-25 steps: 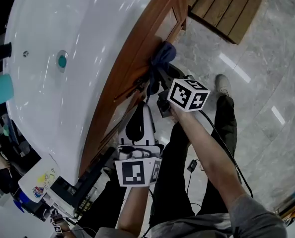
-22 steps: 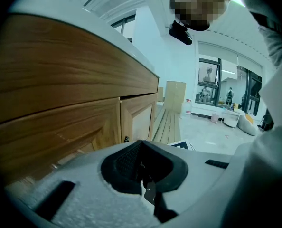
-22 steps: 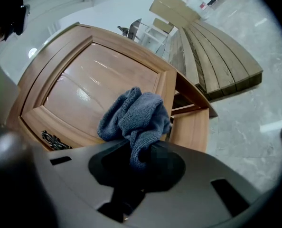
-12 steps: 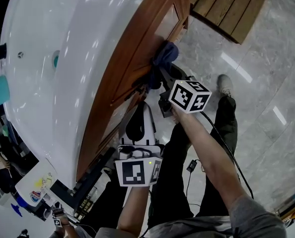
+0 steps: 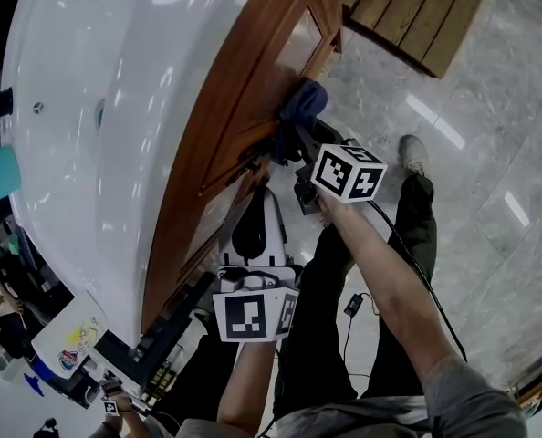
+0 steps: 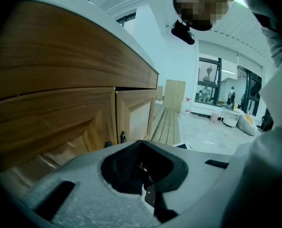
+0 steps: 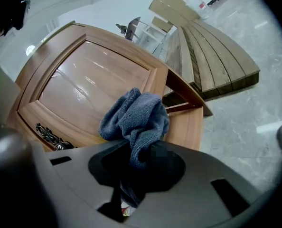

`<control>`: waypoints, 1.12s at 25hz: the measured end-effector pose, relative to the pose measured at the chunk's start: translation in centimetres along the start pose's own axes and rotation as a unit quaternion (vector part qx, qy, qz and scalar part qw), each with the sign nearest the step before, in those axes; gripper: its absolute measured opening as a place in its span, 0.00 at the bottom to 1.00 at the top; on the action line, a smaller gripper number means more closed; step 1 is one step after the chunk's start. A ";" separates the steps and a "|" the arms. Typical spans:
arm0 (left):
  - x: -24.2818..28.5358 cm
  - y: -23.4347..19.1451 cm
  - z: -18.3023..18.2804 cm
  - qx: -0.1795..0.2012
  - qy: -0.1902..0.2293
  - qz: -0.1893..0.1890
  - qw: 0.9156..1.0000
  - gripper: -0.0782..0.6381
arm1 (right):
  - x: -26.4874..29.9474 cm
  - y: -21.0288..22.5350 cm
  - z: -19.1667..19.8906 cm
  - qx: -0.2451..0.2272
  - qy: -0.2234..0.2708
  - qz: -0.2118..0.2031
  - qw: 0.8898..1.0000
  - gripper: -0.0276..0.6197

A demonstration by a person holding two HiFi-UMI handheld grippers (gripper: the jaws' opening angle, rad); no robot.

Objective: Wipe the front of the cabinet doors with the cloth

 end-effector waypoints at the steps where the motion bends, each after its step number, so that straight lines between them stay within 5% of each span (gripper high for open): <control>1: 0.0 0.2 -0.1 0.002 0.000 0.001 1.000 0.12 | -0.1 0.0 -0.1 0.000 -0.001 -0.001 1.000 0.16; 13: -0.3 1.9 -1.8 -0.013 0.007 -0.002 1.000 0.12 | -4.8 -1.7 -4.4 -0.039 0.005 -0.019 0.999 0.16; 28: -1.2 5.0 -4.8 -0.028 0.018 -0.002 0.999 0.12 | -12.7 -7.1 -9.6 -0.147 0.008 -0.053 0.988 0.16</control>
Point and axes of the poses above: the fingertips, and each gripper's own axes: x forward along the fingers, y to its right, z out of its underside, the point moved 1 cm from there along -x, backward along the fingers, and after that the axes turned 15 degrees about -x, right-handed, at the moved point
